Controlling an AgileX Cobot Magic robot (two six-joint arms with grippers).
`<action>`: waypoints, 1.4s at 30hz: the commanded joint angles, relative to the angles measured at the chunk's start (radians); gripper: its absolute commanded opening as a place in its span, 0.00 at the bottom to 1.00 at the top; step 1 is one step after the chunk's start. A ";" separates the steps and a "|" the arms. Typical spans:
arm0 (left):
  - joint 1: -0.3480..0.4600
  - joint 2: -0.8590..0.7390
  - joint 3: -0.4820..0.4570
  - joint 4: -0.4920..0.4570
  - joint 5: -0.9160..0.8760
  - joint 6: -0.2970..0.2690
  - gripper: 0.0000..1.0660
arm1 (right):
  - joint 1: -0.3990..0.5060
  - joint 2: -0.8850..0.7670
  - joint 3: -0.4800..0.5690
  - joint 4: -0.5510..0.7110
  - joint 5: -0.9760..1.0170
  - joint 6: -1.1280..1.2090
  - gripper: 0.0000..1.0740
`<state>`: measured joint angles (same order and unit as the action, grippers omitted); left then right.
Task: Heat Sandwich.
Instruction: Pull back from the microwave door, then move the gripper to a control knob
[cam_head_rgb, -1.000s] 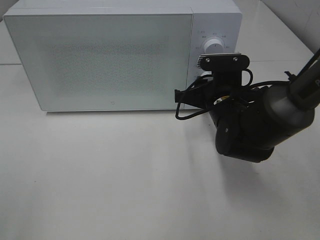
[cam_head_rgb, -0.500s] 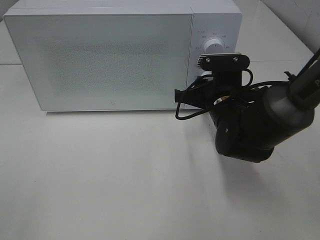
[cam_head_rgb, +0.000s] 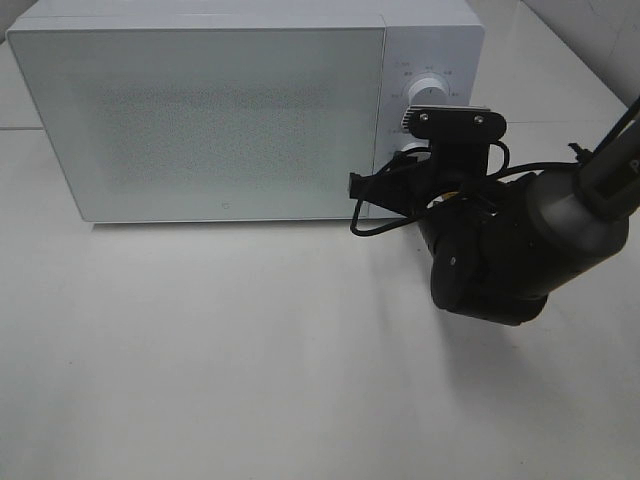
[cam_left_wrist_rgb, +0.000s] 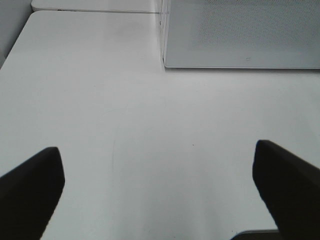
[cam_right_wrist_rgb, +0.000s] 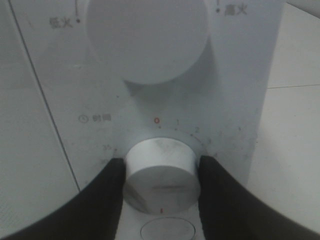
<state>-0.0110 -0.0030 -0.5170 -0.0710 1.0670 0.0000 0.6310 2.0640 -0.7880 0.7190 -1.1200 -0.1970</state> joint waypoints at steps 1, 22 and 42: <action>0.001 -0.021 0.001 0.002 0.000 0.000 0.92 | 0.001 -0.003 -0.009 -0.014 -0.039 0.074 0.14; 0.001 -0.021 0.001 0.002 0.000 0.000 0.92 | -0.001 -0.003 -0.009 -0.057 -0.063 0.865 0.10; 0.001 -0.021 0.001 0.002 0.000 0.000 0.92 | -0.001 -0.003 -0.009 -0.023 -0.066 1.546 0.12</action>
<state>-0.0110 -0.0030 -0.5170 -0.0710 1.0670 0.0000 0.6310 2.0710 -0.7850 0.7040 -1.1470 1.2810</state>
